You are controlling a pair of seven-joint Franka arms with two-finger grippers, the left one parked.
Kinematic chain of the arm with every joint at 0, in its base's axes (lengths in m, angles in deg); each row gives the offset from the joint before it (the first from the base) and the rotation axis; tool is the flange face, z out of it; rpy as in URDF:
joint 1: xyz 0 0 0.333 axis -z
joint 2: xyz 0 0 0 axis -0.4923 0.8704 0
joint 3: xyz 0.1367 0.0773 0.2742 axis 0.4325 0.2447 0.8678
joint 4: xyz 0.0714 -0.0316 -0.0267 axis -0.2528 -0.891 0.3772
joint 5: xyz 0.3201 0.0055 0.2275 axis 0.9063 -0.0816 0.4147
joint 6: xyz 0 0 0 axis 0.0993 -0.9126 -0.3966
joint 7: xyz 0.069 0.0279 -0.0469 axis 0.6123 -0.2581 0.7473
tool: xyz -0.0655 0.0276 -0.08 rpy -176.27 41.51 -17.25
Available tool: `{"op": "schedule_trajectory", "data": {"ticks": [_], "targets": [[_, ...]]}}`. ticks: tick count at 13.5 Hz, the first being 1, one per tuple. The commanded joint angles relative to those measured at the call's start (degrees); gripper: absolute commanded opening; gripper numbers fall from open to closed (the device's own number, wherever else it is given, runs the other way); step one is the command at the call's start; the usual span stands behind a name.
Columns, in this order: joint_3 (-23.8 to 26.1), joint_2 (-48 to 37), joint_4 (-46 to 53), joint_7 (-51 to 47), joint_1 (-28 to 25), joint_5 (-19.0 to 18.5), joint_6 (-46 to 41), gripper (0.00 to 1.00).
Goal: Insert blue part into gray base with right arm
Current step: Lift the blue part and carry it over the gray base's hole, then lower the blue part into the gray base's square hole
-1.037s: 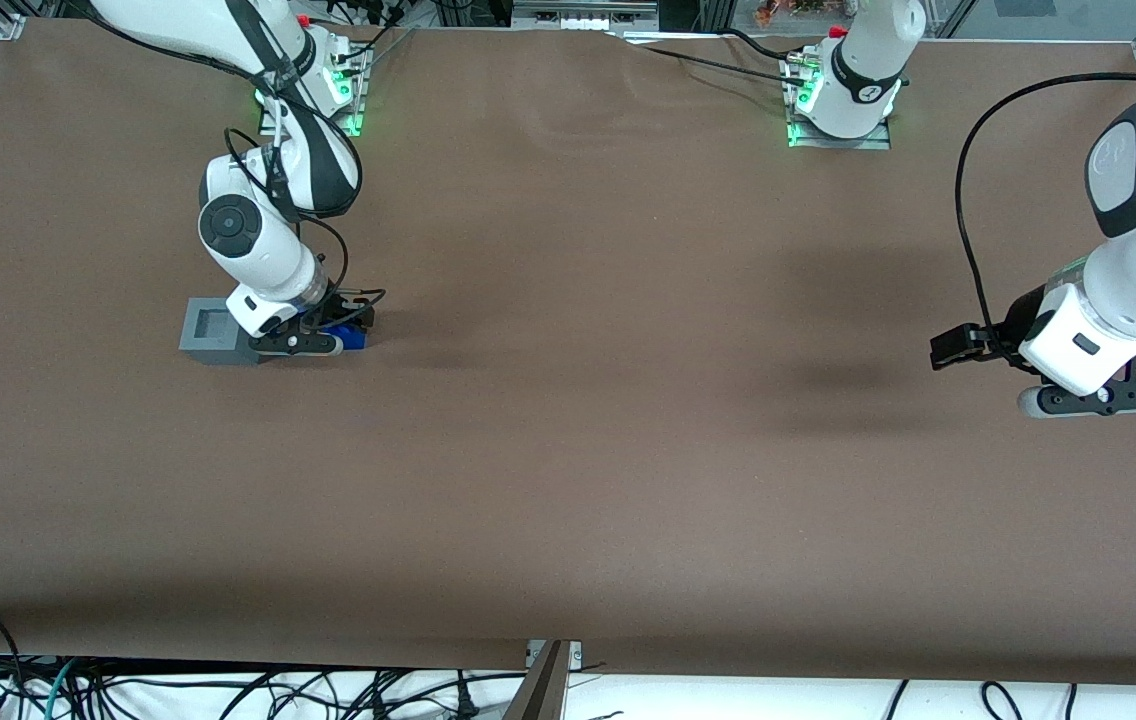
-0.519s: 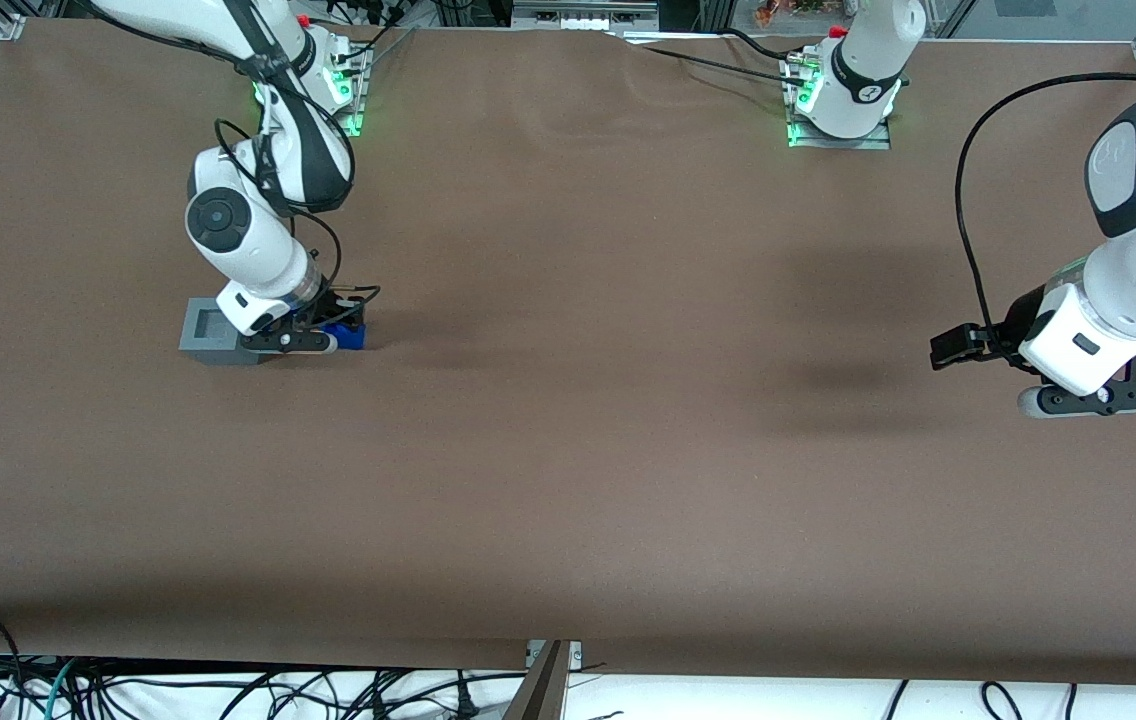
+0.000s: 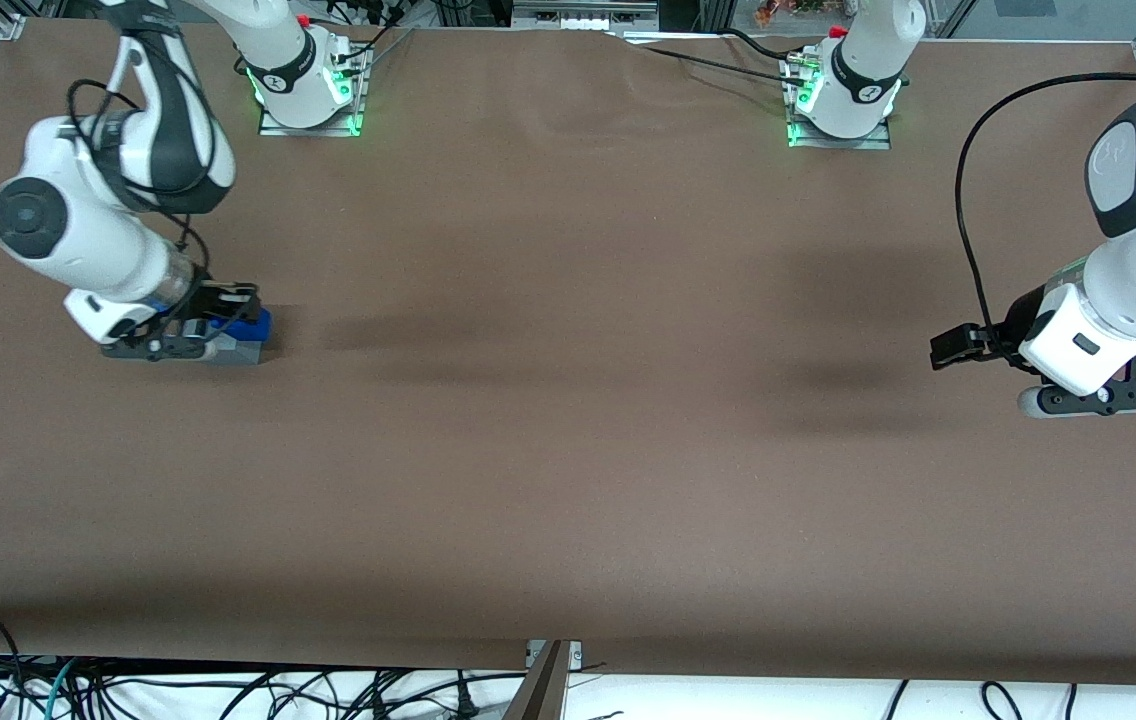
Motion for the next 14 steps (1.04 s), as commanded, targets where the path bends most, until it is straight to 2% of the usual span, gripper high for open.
{"op": "schedule_trajectory", "data": {"ticks": [1, 4, 14], "targets": [[-4.71, -0.42, -1.18, 5.62, -0.21, 0.10, -0.17, 0.25], [-6.66, 0.19, -2.67, 8.36, -0.13, 0.28, 2.46, 0.25], [-7.01, 1.86, -5.84, 11.35, 0.23, 0.37, 6.50, 0.25]]}}
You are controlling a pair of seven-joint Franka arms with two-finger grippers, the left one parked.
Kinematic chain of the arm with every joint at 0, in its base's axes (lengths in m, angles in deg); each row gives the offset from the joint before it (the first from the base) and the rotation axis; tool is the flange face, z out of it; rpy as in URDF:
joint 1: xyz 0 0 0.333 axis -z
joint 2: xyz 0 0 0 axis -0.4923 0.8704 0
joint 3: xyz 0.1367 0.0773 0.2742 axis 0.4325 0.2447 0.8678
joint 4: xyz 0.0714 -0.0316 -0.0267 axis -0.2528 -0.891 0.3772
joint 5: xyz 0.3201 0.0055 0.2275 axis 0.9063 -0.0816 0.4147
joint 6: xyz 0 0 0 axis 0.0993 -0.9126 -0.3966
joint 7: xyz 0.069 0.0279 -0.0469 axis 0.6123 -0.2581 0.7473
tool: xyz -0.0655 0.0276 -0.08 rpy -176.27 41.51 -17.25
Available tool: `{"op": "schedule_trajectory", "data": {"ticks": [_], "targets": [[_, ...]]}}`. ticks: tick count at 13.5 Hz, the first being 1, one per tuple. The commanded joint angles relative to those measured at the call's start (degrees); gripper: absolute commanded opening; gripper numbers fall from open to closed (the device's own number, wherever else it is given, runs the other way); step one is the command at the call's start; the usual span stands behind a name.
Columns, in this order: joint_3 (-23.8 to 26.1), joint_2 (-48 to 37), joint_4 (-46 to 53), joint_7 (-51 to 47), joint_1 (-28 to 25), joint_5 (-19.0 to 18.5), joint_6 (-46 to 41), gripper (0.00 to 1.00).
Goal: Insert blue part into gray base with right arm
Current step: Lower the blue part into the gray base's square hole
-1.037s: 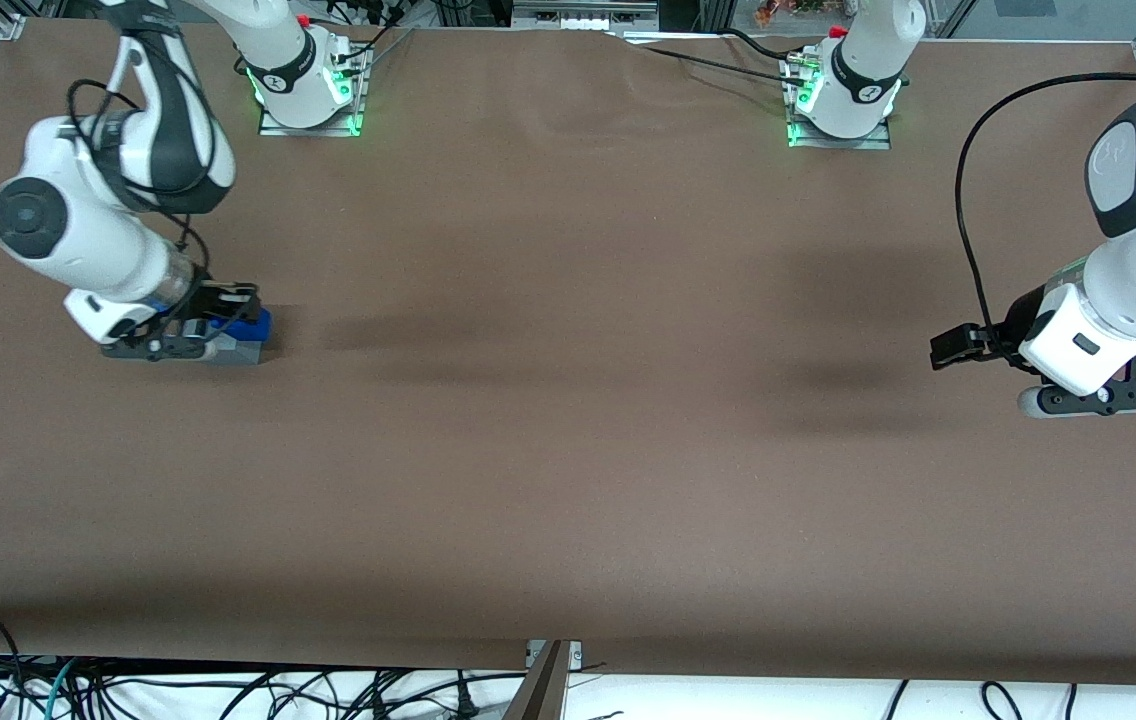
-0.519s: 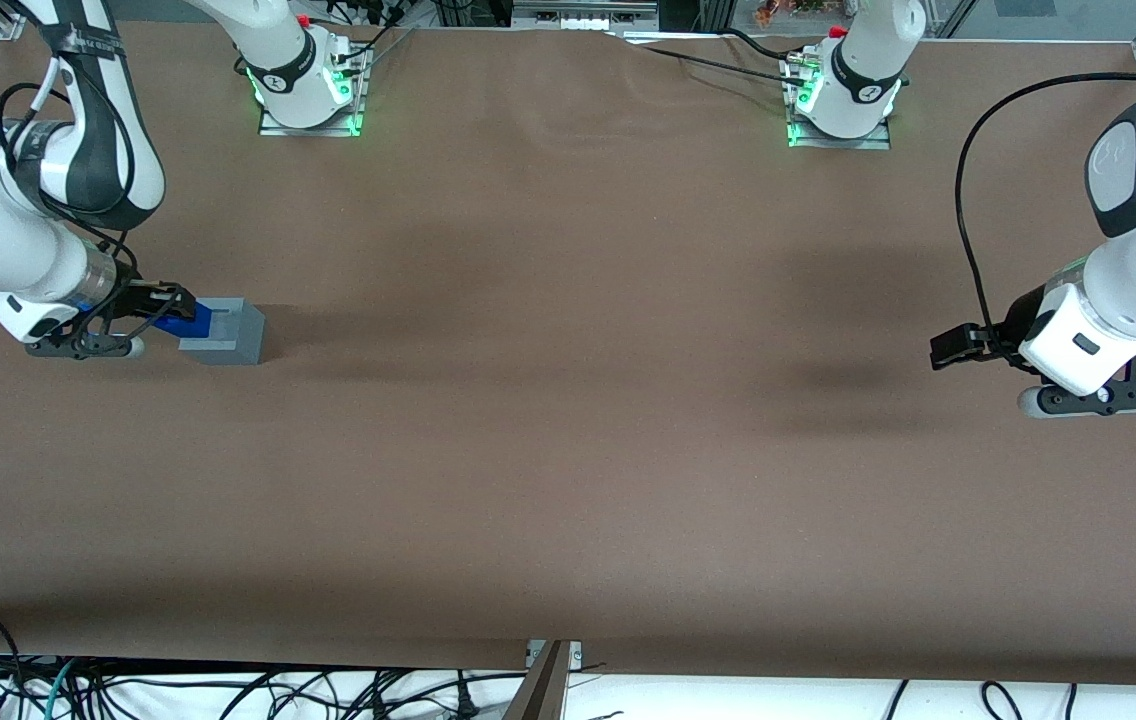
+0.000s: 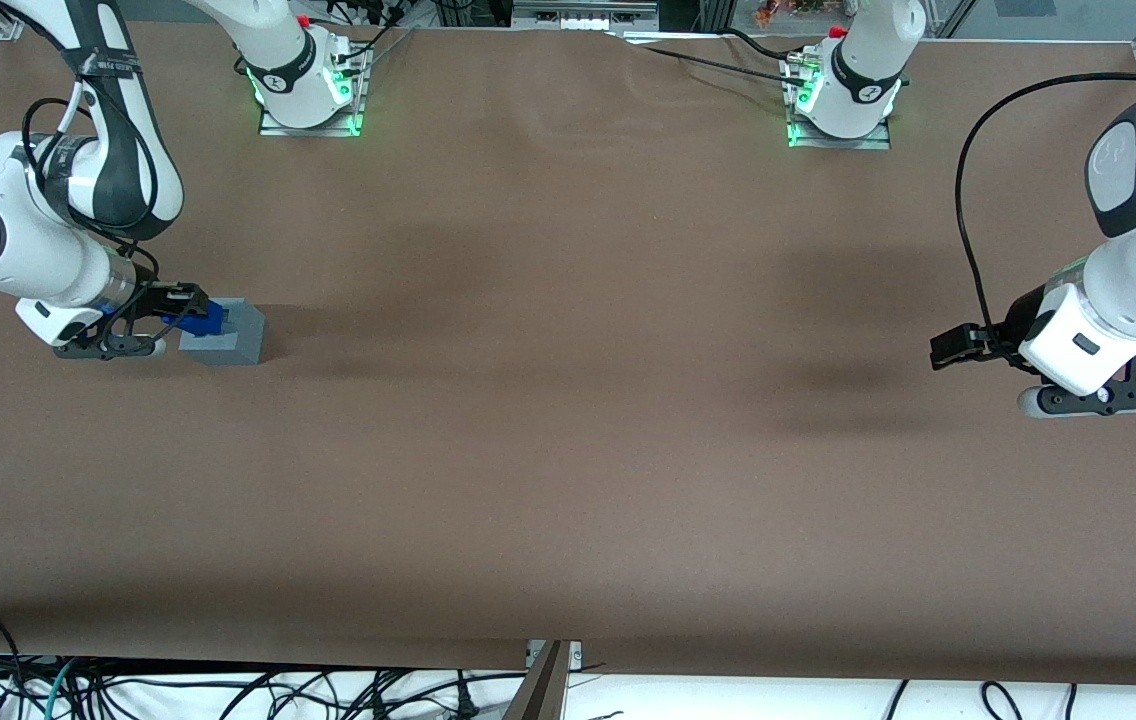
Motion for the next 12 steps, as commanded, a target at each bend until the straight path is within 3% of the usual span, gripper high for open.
{"op": "schedule_trajectory", "data": {"ticks": [1, 12], "targets": [[-0.16, -0.55, -0.96, 1.27, 0.23, 0.36, 1.61, 0.25], [-0.07, -0.55, -2.01, 1.27, 0.15, 0.71, 2.40, 0.26]]}}
